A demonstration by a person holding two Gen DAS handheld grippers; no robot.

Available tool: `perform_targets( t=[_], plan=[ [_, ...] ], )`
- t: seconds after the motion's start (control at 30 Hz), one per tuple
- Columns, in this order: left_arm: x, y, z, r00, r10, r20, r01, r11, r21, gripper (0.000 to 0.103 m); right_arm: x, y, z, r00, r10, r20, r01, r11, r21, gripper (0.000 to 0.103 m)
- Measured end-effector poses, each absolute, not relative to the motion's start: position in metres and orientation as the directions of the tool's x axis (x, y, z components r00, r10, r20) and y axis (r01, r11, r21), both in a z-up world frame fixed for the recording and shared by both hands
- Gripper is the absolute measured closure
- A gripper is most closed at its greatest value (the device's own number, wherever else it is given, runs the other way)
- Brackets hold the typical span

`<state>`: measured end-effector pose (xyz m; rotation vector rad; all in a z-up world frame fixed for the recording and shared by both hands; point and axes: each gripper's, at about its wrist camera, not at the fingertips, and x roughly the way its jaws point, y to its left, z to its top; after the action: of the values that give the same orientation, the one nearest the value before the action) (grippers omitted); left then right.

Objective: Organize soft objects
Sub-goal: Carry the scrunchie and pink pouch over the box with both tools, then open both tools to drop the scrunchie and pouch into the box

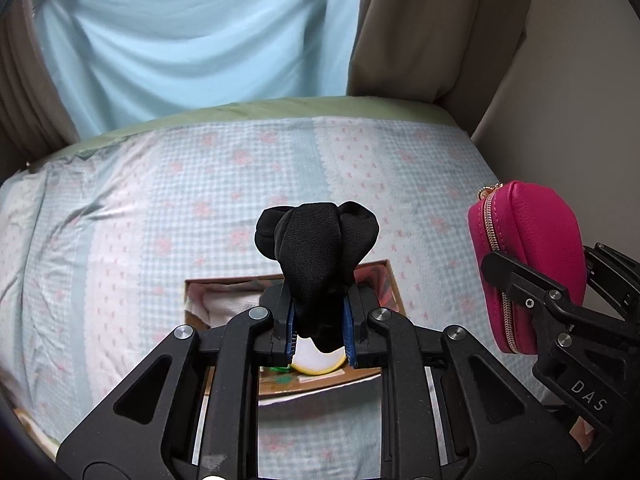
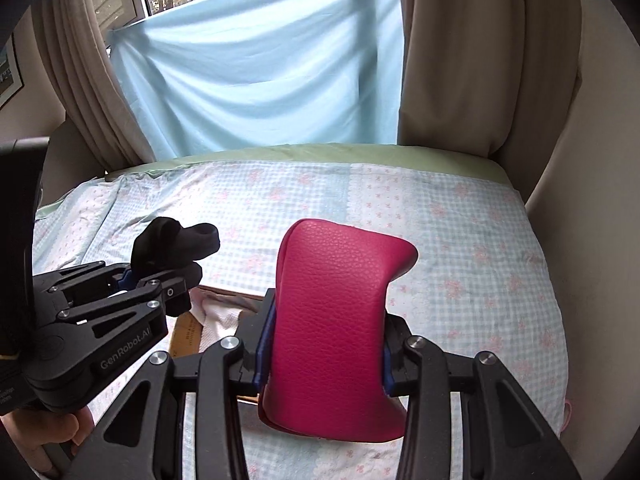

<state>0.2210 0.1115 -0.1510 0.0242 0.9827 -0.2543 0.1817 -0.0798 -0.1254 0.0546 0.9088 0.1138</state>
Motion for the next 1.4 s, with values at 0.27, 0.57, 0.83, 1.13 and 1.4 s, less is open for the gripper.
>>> perform_targets(
  t=[0.27,0.57,0.83,1.13,1.4],
  plan=[
    [0.210,0.178,-0.186,0.488,-0.137,-0.862,0.156,0.985,-0.068,0.088,0.177,-0.009,-0.147,0.563,0.188,-0.805,-0.119,0.982,0.146,0.065],
    [0.235,0.210,-0.269,0.367,-0.115,-0.923,0.076,0.993,-0.093,0.088,0.201,0.016,-0.219,0.427,0.187,-0.884,-0.134,0.981,0.143,0.065],
    [0.266,0.190,-0.347,0.233,-0.135,-0.963,0.115,0.987,-0.111,0.088,0.239,0.008,-0.300,0.282,0.174,-0.944,-0.092,0.984,0.154,0.065],
    [0.275,0.173,-0.376,0.160,-0.137,-0.978,0.188,0.976,-0.106,0.088,0.281,0.005,-0.345,0.154,0.227,-0.961,-0.056,0.974,0.221,0.063],
    [0.257,0.172,-0.363,0.227,-0.138,-0.964,0.237,0.968,-0.083,0.000,0.288,0.001,-0.347,0.180,0.217,-0.959,0.005,0.975,0.222,0.001]
  ],
)
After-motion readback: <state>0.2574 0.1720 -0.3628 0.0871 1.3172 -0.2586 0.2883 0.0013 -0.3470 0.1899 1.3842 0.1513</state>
